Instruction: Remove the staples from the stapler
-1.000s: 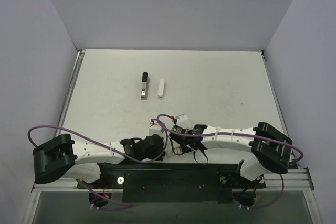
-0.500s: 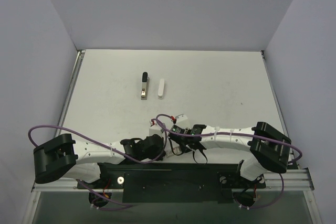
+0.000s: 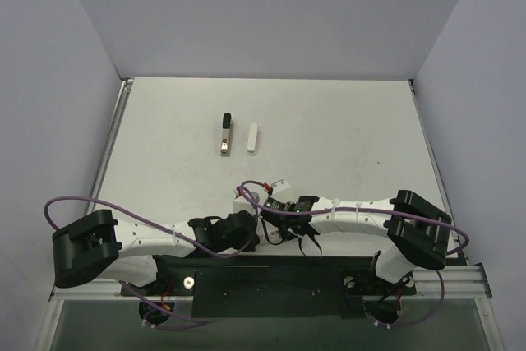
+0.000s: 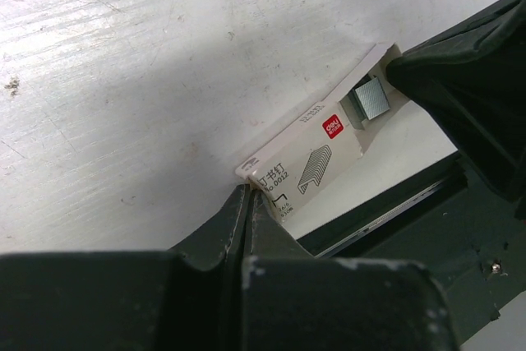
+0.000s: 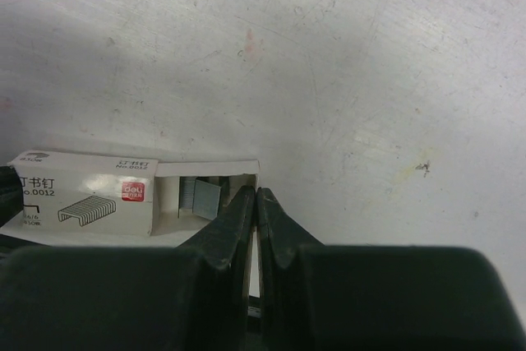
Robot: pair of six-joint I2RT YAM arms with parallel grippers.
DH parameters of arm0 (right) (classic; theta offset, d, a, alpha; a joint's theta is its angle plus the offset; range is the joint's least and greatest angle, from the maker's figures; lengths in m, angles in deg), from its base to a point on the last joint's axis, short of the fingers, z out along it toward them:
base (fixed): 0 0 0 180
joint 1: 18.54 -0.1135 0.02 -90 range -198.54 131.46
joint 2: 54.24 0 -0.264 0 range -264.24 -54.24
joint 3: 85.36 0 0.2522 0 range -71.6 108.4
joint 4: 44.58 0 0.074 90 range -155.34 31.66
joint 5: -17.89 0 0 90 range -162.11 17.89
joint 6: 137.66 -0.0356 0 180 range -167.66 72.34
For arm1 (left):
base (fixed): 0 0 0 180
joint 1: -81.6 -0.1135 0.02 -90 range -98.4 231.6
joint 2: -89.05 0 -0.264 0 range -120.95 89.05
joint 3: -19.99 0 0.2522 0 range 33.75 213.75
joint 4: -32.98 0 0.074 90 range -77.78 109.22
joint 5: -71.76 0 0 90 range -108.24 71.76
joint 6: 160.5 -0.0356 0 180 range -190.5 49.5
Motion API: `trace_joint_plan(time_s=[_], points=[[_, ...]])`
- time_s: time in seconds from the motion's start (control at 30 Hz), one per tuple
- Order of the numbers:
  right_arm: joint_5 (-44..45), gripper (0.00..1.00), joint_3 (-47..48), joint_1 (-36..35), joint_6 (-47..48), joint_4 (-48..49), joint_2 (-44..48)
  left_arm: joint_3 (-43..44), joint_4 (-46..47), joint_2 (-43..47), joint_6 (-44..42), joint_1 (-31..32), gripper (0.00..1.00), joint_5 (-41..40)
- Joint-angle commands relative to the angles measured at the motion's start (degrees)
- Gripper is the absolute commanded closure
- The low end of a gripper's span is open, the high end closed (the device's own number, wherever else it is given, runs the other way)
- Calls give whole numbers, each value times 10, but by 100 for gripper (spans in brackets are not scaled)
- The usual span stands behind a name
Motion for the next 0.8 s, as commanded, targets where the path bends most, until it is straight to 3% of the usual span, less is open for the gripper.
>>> trace_joint_plan(time_s=[0.0,0.77], points=[[9,100,22,-12,-15,-15,-13,4,37,4,-17,1,100,-1],[-5,100,-11,1,-111,3,15,-6,29,24,-4,10,100,-6]])
